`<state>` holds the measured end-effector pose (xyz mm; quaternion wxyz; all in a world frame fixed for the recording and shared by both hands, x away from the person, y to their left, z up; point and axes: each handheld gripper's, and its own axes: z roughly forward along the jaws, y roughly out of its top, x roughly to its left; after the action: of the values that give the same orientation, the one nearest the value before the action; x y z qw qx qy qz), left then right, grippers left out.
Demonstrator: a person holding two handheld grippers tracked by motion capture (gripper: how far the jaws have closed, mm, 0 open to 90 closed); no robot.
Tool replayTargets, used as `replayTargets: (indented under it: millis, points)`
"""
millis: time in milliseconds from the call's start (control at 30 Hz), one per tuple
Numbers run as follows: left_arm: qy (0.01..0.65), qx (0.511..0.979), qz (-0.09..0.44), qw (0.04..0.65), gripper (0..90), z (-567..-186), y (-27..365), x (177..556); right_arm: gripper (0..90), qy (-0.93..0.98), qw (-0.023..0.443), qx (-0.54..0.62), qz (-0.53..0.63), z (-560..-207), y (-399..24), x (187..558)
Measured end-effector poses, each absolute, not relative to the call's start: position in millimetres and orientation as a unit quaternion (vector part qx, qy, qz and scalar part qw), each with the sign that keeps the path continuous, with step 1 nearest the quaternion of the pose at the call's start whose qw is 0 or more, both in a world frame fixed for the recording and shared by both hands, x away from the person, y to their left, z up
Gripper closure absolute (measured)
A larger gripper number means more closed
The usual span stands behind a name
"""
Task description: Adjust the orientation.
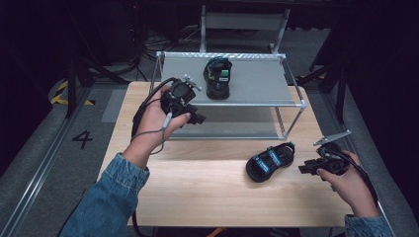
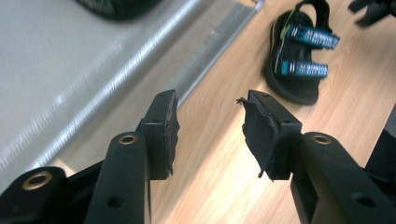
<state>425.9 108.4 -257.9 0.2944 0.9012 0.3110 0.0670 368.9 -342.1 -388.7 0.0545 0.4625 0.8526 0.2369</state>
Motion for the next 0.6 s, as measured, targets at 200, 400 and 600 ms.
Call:
replayTargets:
  millis: [200, 400, 600]
  points:
    - [0.316, 0.901, 0.069, 0.29, 52.5, -277, 121, 414, 63.7, 0.857, 0.069, 0.456, 0.228, -368, -334, 378]
    - [0.323, 0.901, 0.067, 0.283, 51.6, -306, 131, 406, 63.6, 0.862, 0.077, 0.451, 0.218, -354, -323, 392]
    - [0.329, 0.897, 0.064, 0.288, 49.9, -324, 140, 399, 61.0, 0.865, 0.076, 0.448, 0.212, -353, -312, 403]
